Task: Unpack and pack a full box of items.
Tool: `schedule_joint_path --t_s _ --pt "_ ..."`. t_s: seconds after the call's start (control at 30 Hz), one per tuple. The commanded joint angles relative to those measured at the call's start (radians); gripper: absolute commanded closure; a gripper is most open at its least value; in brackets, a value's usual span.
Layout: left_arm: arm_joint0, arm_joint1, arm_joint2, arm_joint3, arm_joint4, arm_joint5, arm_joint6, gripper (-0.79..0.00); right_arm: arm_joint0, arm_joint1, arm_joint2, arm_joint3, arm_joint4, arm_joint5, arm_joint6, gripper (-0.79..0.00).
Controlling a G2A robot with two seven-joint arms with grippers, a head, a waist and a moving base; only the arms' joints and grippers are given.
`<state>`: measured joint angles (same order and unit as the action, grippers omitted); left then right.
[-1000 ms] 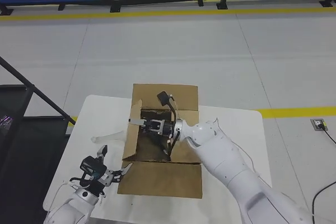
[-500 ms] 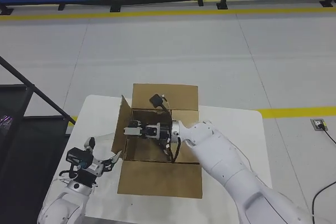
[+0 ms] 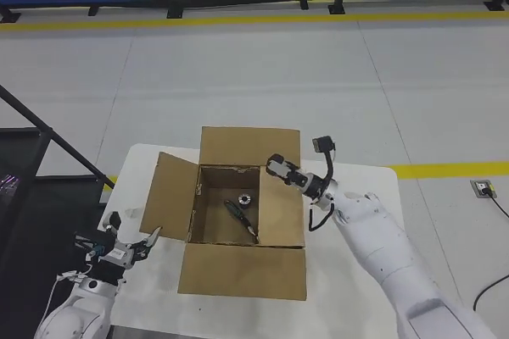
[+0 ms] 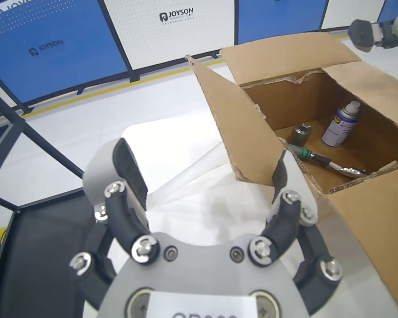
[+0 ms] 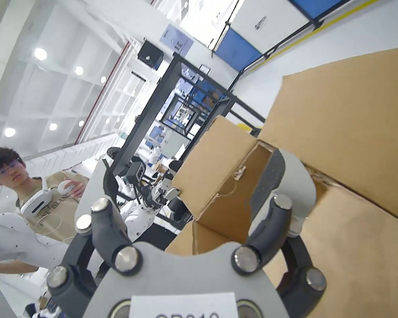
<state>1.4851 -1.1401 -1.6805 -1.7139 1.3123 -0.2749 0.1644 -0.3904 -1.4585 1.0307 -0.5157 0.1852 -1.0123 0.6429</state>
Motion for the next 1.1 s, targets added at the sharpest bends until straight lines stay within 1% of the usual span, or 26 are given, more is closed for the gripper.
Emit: schedule_joint_path --t_s 0.0,0.07,0.13,0.2,0.3,0.37,0.43,0.6,0.63,0.7,0.77,0.87,0.97,1.07 --pt "-0.006 0.000 0.004 0.014 0.004 0.000 -0.007 -0.785 -0.062 0.035 0.055 -0.078 -0.029 0.000 -0.022 -0.785" --pt "-0.015 0.000 0.011 0.031 0.009 0.001 -0.015 -0.785 -0.125 0.068 0.110 -0.158 -0.078 0.009 -0.050 -0.785" --pt "-0.025 -0.001 0.016 0.052 0.015 0.004 -0.024 -0.785 -0.183 0.095 0.157 -0.249 -0.137 0.071 -0.073 -0.785" --pt "-0.035 -0.001 0.023 0.073 0.016 0.002 -0.030 -0.785 -0.241 0.117 0.198 -0.344 -0.195 0.159 -0.087 -0.785" --pt "-0.048 -0.002 0.034 0.099 0.015 0.004 -0.032 -0.785 -0.320 0.141 0.238 -0.475 -0.237 0.270 -0.044 -0.785" --pt "-0.054 -0.003 0.040 0.110 0.015 0.005 -0.032 -0.785 -0.354 0.153 0.256 -0.534 -0.244 0.335 0.008 -0.785" --pt "-0.058 -0.004 0.044 0.115 0.016 0.007 -0.028 -0.785 -0.377 0.161 0.265 -0.576 -0.235 0.370 0.060 -0.785" --pt "-0.055 -0.004 0.044 0.114 0.016 0.012 -0.028 -0.785 -0.390 0.173 0.263 -0.609 -0.211 0.405 0.163 -0.785" --pt "-0.055 -0.004 0.043 0.113 0.015 0.013 -0.029 -0.785 -0.385 0.174 0.266 -0.605 -0.217 0.415 0.159 -0.785" --pt "-0.054 -0.004 0.041 0.110 0.012 0.014 -0.031 -0.785 -0.385 0.174 0.270 -0.599 -0.218 0.426 0.111 -0.785" --pt "-0.053 -0.004 0.040 0.107 0.011 0.016 -0.031 -0.785 -0.383 0.175 0.271 -0.590 -0.218 0.432 0.099 -0.785" --pt "-0.052 -0.004 0.041 0.104 0.010 0.017 -0.034 -0.785 -0.367 0.178 0.268 -0.569 -0.252 0.487 0.086 -0.785" --pt "-0.052 -0.005 0.043 0.104 0.010 0.016 -0.036 -0.785 -0.348 0.176 0.244 -0.544 -0.257 0.528 0.110 -0.785" --pt "-0.052 -0.005 0.045 0.105 0.011 0.016 -0.036 -0.785 -0.323 0.172 0.214 -0.515 -0.259 0.541 0.151 -0.785"
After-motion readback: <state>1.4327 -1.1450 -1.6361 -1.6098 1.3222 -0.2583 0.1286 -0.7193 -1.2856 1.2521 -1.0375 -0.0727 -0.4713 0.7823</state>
